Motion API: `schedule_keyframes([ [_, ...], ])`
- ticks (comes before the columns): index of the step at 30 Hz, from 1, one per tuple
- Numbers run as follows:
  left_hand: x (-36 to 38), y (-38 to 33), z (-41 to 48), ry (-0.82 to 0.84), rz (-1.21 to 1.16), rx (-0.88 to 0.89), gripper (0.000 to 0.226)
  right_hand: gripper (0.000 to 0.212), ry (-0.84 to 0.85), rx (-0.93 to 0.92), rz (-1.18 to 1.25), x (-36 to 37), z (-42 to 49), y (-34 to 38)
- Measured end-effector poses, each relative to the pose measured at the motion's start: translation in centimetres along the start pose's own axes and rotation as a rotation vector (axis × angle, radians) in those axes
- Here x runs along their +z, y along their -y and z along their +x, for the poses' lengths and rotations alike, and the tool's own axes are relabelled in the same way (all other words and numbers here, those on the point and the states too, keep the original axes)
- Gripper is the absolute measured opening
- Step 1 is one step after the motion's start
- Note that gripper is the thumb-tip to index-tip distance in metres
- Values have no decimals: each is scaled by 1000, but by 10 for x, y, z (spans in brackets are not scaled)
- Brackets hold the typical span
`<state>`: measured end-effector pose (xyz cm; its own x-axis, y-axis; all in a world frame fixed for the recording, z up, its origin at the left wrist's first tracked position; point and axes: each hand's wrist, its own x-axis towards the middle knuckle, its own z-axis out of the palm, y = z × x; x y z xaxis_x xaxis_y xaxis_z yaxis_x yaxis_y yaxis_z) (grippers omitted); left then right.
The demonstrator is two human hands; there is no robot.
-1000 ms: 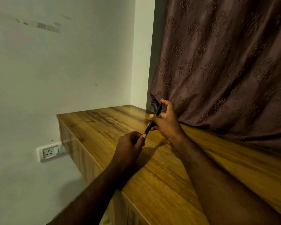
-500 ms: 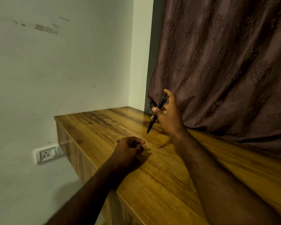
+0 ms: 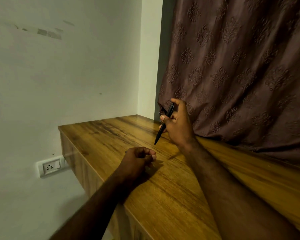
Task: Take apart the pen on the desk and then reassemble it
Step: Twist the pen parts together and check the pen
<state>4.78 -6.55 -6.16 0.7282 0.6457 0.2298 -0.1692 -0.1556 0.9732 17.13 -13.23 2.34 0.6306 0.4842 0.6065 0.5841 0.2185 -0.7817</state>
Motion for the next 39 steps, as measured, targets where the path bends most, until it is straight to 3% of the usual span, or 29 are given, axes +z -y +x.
schedule_keyframes([
  [7,0,-3,-1,1,-41,29,14,57,-6,-1,30,5,-4,-1],
  [11,-1,-1,0,-1,11,34,18,67,-4,22,78,4,-3,-1],
  [15,-1,0,1,-12,-17,10,16,57,-41,-6,105,1,-1,0],
  [19,-1,0,1,-15,-50,-13,14,64,-39,0,149,1,-1,0],
  [32,-6,-3,-1,-8,-93,45,17,52,-114,24,234,0,1,0],
  [39,-6,1,2,-18,-51,40,16,59,-36,-25,169,2,-2,8],
])
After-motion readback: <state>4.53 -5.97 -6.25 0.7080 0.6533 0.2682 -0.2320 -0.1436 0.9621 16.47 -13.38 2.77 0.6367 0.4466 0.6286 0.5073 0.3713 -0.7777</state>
